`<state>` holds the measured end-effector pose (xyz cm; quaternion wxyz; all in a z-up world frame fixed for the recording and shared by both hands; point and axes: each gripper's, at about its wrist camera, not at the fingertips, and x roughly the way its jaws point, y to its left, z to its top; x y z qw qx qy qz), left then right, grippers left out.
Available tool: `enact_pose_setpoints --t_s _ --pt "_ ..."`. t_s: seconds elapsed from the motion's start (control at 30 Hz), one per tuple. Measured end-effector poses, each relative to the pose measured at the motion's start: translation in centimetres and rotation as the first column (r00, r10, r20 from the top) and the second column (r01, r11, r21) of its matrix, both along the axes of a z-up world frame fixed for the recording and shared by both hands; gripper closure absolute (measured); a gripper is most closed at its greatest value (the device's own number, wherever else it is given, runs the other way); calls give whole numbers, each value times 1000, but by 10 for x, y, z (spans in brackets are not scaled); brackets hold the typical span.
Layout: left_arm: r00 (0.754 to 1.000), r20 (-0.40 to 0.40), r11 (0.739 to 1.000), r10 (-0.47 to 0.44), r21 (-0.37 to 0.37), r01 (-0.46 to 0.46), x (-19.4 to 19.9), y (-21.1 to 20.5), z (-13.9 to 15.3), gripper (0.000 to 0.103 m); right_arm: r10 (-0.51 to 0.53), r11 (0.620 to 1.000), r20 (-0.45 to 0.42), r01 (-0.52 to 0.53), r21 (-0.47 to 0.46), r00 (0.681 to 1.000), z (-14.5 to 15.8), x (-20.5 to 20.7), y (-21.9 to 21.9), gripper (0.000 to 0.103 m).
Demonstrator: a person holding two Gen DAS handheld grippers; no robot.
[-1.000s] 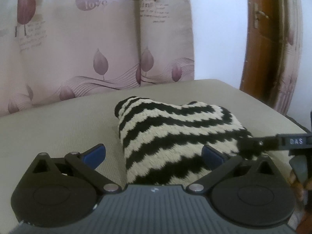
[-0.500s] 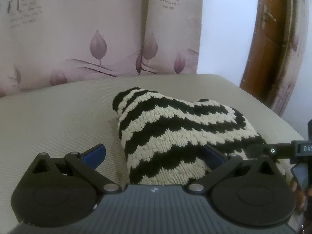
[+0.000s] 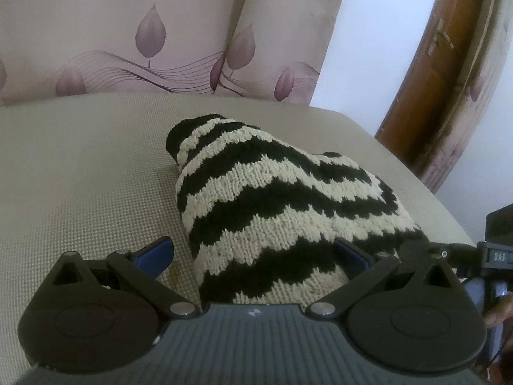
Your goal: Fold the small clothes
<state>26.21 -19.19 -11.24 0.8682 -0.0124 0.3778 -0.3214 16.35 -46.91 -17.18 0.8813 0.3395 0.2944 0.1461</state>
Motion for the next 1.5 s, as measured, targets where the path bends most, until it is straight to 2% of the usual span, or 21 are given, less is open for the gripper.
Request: enact_pose_setpoints --t_s 0.47,0.5,0.53,0.63,0.83,1.0,1.1,1.2,1.43,1.5 --pt "999 -12 999 -36 -21 36 7 -7 -6 0 17 1000 11 -17 0 1000 0 3 4 12" --pt "999 -13 999 -40 -28 40 8 -6 -7 0 23 1000 12 -23 3 1000 0 4 5 14" --pt "999 -16 998 -42 -40 42 8 -5 -8 0 29 1000 11 -29 11 1000 -1 5 5 22" --pt "998 -29 996 -51 -71 49 11 -1 -12 0 29 998 0 -29 50 1000 -4 7 0 32" --pt "987 -142 981 -70 -188 43 24 8 -27 3 40 996 -11 -39 86 999 -7 13 -5 36" --pt "986 -134 979 -102 -188 75 26 9 -27 3 80 993 -21 -78 87 997 -7 17 -7 36" --pt "982 -144 975 -125 -203 95 31 11 -29 2 97 993 -17 -95 69 995 -6 15 -6 41" --pt "984 -121 972 -131 -210 103 30 11 -30 3 92 994 1 -92 49 996 -5 15 -3 44" --pt "985 -100 965 -143 -234 116 27 15 -32 4 104 987 -18 -101 123 994 -9 14 -15 43" --pt "986 -89 965 -139 -237 115 27 17 -33 1 60 994 -8 -59 97 998 -4 3 -20 40"
